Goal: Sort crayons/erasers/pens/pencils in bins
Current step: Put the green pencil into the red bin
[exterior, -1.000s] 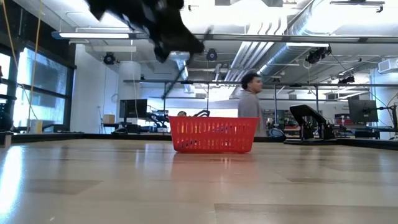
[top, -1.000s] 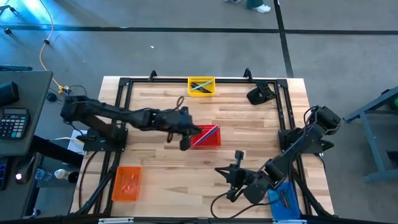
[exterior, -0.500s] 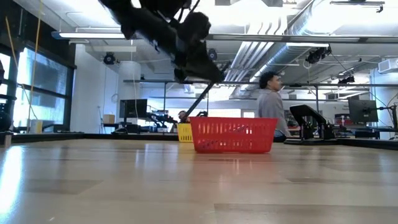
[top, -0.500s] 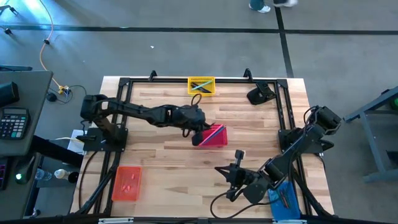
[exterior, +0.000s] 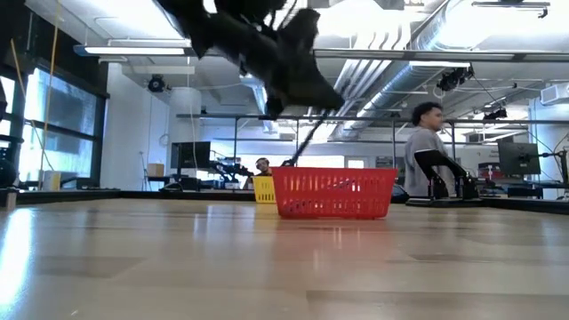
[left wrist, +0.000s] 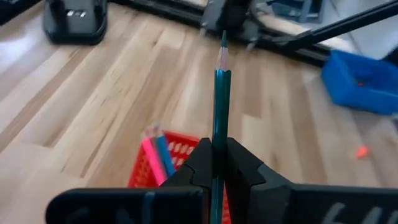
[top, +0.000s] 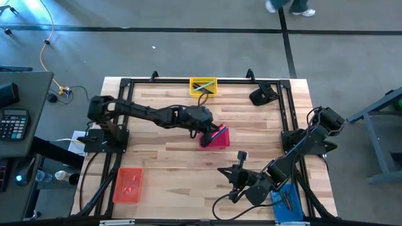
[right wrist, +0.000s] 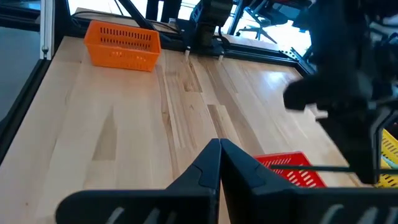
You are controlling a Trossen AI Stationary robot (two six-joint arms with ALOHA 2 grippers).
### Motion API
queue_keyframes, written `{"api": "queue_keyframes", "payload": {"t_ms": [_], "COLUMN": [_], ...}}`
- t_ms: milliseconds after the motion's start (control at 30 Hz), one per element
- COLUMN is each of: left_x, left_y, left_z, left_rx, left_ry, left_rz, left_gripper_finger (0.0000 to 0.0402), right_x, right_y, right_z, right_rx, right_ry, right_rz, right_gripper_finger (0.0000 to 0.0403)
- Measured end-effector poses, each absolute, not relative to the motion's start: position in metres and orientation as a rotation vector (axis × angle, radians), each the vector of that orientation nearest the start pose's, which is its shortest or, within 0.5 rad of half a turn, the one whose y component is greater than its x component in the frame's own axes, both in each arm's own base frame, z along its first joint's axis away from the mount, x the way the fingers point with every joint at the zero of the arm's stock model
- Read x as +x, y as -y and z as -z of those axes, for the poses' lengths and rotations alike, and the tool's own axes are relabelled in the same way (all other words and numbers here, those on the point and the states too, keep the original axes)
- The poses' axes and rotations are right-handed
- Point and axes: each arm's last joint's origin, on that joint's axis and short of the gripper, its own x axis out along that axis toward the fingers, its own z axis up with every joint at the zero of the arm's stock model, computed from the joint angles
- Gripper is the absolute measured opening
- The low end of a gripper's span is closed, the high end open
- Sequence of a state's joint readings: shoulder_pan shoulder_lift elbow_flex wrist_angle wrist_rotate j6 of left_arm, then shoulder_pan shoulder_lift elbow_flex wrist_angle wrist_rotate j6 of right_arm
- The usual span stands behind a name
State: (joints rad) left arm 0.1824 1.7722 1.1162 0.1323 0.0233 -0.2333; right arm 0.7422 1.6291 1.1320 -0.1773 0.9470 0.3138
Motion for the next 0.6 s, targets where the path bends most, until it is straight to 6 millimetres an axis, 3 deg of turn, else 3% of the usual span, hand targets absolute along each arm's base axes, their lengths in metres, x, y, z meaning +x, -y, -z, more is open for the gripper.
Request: {"api": "queue_keyframes", "payload": {"t_ms": [200, 600], "left_x": [0.383, 0.367], "left_y": [-0.083, -0.082], "left_z": [-0.183, -0.195], "left_rx": [-0.29, -0.226], "left_ry": [-0.596, -0.698], "left_rz": [-0.283, -0.35], "left_gripper_finger": [0.0001, 0.0001], "right_x": [0.271, 0.27], "right_y": [-0.216, -0.215], "right_z": [-0.25, -0.249], "right_rx": [-0.197, -0.215], "right_ry": [-0.408, -0.423], "right_rz": [0.262, 0.264], "right_gripper_finger": [0.0, 0.0]}}
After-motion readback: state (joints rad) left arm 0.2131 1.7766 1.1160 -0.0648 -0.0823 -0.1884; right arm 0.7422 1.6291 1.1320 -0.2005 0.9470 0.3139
